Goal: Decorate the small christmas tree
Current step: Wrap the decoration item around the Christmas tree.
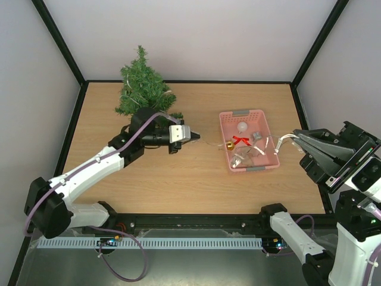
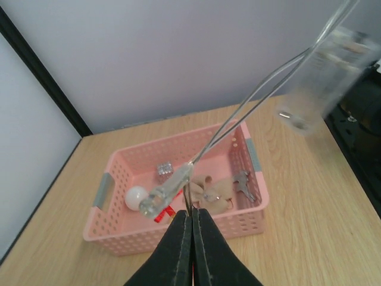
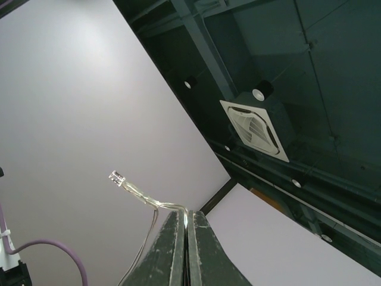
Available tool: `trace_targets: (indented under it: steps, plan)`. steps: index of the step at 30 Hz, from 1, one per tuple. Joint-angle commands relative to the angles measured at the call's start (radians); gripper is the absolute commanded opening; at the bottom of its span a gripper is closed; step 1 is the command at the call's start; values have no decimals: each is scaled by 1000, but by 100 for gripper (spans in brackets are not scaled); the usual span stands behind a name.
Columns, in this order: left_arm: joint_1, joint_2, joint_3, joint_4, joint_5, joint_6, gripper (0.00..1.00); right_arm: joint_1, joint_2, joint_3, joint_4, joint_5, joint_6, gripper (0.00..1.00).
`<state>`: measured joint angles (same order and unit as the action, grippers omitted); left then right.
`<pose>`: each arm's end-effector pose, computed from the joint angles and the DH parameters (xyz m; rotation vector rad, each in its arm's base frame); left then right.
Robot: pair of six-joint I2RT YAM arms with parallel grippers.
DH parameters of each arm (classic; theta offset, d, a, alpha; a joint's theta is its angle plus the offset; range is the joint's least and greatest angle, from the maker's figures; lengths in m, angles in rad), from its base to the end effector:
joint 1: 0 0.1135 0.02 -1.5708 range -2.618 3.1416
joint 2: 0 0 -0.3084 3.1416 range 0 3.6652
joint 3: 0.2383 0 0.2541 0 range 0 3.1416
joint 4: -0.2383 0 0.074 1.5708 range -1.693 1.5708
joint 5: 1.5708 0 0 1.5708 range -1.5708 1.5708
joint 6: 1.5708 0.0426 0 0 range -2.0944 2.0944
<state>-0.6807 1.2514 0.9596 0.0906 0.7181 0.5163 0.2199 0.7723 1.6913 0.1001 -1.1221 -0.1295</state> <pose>0.2006 -0.1985 0.3715 1.3912 1.1133 -0.7515 -0.0575 0.0265 0.6401 -1.1643 0.2955 0.3885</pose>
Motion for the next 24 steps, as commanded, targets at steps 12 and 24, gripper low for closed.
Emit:
trace_targets:
  steps: [12,24]
  plan:
    - [-10,92,185,165,-76,2,2,-3,-25,-24,-10,73,-48,2]
    - [-10,-220,-22,147,-287,-178,2,-4,-22,-89,129,258,113,2]
